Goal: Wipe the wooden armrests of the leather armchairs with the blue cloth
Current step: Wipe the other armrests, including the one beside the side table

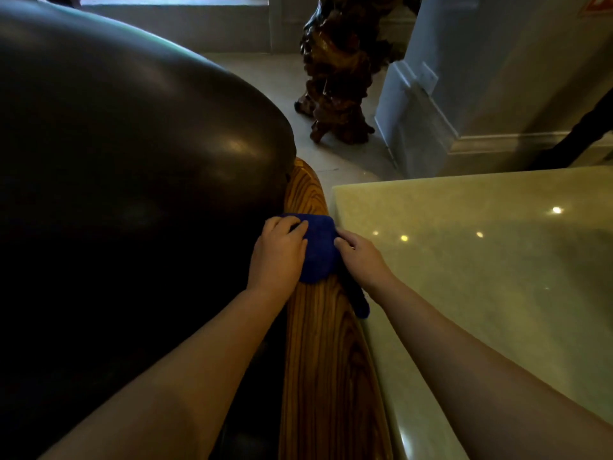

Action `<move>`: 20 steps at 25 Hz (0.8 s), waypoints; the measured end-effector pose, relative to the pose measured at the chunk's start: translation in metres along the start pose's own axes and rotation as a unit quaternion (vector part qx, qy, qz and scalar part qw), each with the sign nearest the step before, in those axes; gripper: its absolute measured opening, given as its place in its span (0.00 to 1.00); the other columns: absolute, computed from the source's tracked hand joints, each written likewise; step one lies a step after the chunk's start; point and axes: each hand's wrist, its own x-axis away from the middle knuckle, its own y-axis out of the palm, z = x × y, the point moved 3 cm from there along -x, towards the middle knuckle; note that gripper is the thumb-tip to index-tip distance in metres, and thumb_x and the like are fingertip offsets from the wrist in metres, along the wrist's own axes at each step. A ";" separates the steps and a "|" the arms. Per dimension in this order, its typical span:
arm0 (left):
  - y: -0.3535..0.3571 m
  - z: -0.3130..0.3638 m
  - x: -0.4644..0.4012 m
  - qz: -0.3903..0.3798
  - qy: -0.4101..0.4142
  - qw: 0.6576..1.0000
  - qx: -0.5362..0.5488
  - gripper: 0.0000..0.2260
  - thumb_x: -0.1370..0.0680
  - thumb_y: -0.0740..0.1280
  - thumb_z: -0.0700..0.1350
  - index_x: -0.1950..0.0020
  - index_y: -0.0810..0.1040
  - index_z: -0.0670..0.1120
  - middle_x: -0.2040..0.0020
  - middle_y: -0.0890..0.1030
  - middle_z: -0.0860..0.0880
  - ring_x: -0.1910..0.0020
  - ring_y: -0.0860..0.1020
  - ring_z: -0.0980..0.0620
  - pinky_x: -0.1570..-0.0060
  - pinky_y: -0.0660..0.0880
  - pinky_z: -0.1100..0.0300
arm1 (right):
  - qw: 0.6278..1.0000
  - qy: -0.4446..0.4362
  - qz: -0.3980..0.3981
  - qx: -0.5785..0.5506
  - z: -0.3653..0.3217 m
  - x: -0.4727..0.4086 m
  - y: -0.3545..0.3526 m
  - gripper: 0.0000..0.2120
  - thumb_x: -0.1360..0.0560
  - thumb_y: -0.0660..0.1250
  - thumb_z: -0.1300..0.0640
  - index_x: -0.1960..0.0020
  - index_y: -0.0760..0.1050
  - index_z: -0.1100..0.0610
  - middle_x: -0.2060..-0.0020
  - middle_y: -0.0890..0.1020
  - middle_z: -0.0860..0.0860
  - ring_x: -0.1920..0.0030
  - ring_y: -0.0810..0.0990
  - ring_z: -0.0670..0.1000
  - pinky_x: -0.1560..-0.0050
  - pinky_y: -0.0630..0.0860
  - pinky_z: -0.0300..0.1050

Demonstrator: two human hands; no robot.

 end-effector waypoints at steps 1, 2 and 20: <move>-0.001 0.000 0.004 -0.013 -0.007 1.000 0.021 0.14 0.22 0.60 0.43 0.37 0.73 0.43 0.37 0.72 0.43 0.39 0.69 0.46 0.39 0.68 0.52 | 1.000 -0.004 0.001 0.009 0.000 0.004 -0.002 0.18 0.22 0.58 0.56 0.33 0.69 0.56 0.35 0.75 0.55 0.35 0.72 0.54 0.33 0.67 0.49; -0.002 0.001 0.007 -0.024 -0.015 0.999 0.039 0.14 0.22 0.61 0.43 0.38 0.74 0.43 0.37 0.72 0.44 0.41 0.70 0.47 0.40 0.67 0.58 | 1.000 -0.013 0.013 0.020 -0.001 0.008 -0.003 0.17 0.23 0.60 0.57 0.35 0.71 0.56 0.36 0.76 0.55 0.36 0.73 0.53 0.34 0.69 0.50; -0.126 0.068 0.079 -0.183 -0.055 0.982 0.011 0.06 0.25 0.66 0.45 0.51 0.80 0.50 0.51 0.81 0.52 0.54 0.78 0.57 0.51 0.78 0.58 | 0.954 -0.071 -0.052 0.286 -0.091 0.140 -0.057 0.07 0.30 0.70 0.57 0.52 0.80 0.55 0.54 0.83 0.53 0.54 0.80 0.50 0.56 0.75 0.42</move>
